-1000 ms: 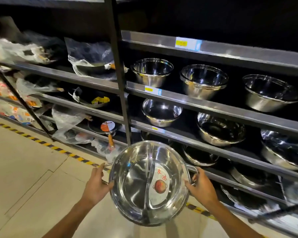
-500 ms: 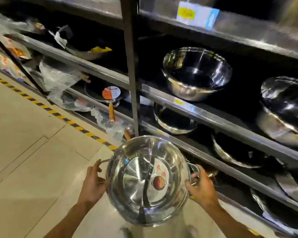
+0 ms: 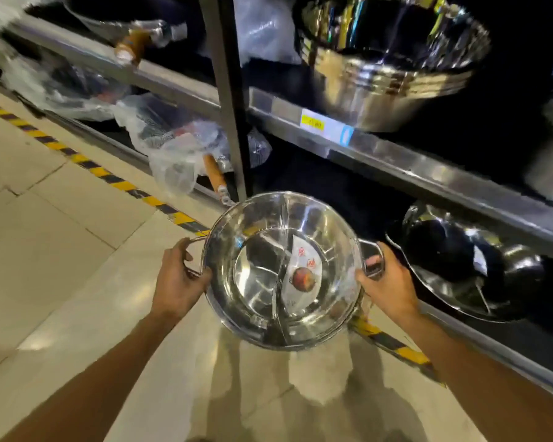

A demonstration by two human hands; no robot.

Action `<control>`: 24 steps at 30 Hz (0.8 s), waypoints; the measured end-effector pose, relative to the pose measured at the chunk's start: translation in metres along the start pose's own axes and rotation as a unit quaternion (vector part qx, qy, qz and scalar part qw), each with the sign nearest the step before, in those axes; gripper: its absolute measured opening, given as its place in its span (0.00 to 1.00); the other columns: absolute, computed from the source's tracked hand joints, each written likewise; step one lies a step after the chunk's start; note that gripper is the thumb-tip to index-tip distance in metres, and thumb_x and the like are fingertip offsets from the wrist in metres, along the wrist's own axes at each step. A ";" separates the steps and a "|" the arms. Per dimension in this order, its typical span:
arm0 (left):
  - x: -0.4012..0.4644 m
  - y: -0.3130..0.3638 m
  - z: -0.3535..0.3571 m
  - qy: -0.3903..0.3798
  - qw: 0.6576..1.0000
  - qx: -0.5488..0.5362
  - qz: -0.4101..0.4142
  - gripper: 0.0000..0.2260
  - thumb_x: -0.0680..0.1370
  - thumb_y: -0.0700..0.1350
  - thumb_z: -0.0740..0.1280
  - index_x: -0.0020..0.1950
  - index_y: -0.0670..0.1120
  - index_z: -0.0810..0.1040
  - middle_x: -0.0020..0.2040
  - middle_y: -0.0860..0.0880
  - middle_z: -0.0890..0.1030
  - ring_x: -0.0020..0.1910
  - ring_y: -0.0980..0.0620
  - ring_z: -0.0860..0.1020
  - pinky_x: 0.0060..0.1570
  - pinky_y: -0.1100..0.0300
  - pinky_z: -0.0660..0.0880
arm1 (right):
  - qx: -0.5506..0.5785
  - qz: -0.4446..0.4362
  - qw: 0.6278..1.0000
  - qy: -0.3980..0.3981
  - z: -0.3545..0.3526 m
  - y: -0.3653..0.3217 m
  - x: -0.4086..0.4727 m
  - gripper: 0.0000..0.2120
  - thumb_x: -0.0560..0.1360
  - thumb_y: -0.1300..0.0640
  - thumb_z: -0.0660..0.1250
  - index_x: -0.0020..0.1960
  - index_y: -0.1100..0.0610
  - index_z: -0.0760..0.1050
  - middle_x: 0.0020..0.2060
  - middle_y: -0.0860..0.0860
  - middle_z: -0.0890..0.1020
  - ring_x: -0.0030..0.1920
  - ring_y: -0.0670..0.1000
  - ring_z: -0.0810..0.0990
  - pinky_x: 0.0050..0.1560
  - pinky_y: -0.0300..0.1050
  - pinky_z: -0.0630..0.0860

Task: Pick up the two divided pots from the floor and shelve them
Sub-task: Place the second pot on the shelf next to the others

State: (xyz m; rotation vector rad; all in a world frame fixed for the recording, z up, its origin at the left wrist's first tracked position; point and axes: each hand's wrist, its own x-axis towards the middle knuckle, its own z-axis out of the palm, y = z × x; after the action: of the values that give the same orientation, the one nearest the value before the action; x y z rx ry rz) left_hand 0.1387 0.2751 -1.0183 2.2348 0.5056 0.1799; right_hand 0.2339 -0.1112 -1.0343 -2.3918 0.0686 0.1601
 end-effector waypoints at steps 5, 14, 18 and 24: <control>0.034 -0.022 0.046 0.023 0.998 0.016 0.065 0.31 0.67 0.56 0.74 0.67 0.51 0.68 0.53 0.51 0.74 0.44 0.51 0.74 0.44 0.54 0.72 | -0.045 -0.050 0.997 0.030 0.012 0.034 0.049 0.35 0.69 0.45 0.75 0.72 0.50 0.67 0.46 0.45 0.81 0.47 0.50 0.80 0.50 0.47 0.76; 0.070 -0.001 0.086 0.043 0.997 -0.035 0.063 0.31 0.68 0.50 0.76 0.67 0.49 0.68 0.52 0.50 0.73 0.50 0.44 0.77 0.49 0.47 0.77 | 0.007 -0.028 0.997 0.071 -0.009 0.031 0.093 0.33 0.71 0.50 0.75 0.72 0.58 0.69 0.52 0.52 0.83 0.45 0.52 0.83 0.47 0.47 0.79; 0.080 0.012 0.102 0.057 0.993 -0.050 0.086 0.31 0.71 0.44 0.76 0.71 0.41 0.69 0.58 0.47 0.76 0.60 0.49 0.72 0.59 0.57 0.68 | 0.042 0.044 0.990 0.128 -0.010 0.032 0.104 0.24 0.70 0.49 0.76 0.60 0.62 0.79 0.40 0.53 0.84 0.48 0.57 0.84 0.45 0.45 0.76; 0.098 0.036 0.124 0.067 0.990 -0.116 0.034 0.31 0.73 0.39 0.74 0.73 0.43 0.66 0.54 0.45 0.80 0.53 0.51 0.77 0.59 0.55 0.71 | 0.134 0.142 0.966 0.169 -0.007 0.039 0.120 0.28 0.70 0.48 0.77 0.63 0.63 0.78 0.47 0.58 0.84 0.55 0.59 0.83 0.52 0.46 0.75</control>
State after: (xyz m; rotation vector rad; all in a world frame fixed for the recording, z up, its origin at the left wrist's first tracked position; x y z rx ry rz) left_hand 0.2750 0.2085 -1.0762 2.0213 0.4559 0.4070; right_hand 0.3502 -0.1455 -1.0714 -2.1034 0.5602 -0.1203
